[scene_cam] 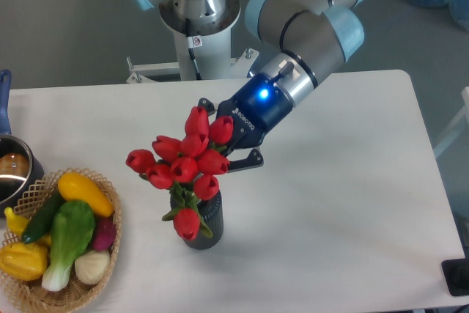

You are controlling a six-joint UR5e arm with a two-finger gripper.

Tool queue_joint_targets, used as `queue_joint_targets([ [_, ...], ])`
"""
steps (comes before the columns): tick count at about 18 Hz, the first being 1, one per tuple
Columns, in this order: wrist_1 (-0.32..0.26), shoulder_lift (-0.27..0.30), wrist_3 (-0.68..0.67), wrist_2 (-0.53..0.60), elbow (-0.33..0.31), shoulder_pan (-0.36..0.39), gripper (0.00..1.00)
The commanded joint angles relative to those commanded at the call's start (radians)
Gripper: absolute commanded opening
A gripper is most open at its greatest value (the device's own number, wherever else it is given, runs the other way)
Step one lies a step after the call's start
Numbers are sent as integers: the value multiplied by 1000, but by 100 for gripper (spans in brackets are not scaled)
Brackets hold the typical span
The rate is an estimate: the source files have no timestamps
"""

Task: Insert the flowers into the vase
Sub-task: 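Lower the tulip stems down into the black vase opening, then open the gripper to release the tulips in the vase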

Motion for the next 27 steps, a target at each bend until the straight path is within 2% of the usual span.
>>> queue_joint_targets([
  [4, 0, -9, 52, 35, -35, 0, 4],
  [10, 2, -54, 69, 37, -38, 0, 5],
  [13, 2, -64, 69, 46, -45, 0, 10],
  [16, 2, -66, 69, 72, -57, 0, 26],
  [21, 0, -69, 77, 92, -65, 0, 46],
  [22, 0, -69, 77, 101, -66, 0, 58],
  [24, 0, -68, 74, 124, -69, 0, 100],
  [27, -2, -66, 77, 181, -71, 6, 100],
])
